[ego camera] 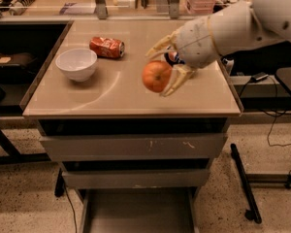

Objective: Pick orange from bottom drawer and place on counter

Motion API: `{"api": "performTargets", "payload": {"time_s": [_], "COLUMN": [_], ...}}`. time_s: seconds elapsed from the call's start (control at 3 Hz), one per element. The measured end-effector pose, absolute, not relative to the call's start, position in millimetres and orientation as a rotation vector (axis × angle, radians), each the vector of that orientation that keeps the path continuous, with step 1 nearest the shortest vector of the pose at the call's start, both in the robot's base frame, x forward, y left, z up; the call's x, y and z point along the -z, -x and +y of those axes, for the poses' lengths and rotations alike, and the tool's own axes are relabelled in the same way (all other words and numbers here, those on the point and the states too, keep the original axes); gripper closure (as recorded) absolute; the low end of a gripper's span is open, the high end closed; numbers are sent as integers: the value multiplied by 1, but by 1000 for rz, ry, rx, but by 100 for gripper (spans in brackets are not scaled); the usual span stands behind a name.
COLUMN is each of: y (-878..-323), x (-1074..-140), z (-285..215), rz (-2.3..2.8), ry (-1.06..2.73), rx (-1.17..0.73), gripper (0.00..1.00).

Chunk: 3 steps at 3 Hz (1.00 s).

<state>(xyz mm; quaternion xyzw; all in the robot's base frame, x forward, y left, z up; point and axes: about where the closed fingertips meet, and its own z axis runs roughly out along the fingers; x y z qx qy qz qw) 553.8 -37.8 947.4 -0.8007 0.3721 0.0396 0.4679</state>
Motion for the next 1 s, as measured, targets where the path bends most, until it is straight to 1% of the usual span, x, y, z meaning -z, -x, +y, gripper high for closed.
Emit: {"api": "performTargets", "payload": {"time_s": [0.67, 1.0], "y": [-638, -692], "x": [-944, -938], "z": [26, 28], "rz": [865, 994], "ry": [1985, 1940], "rx": [-240, -254], "gripper": [100, 100]}}
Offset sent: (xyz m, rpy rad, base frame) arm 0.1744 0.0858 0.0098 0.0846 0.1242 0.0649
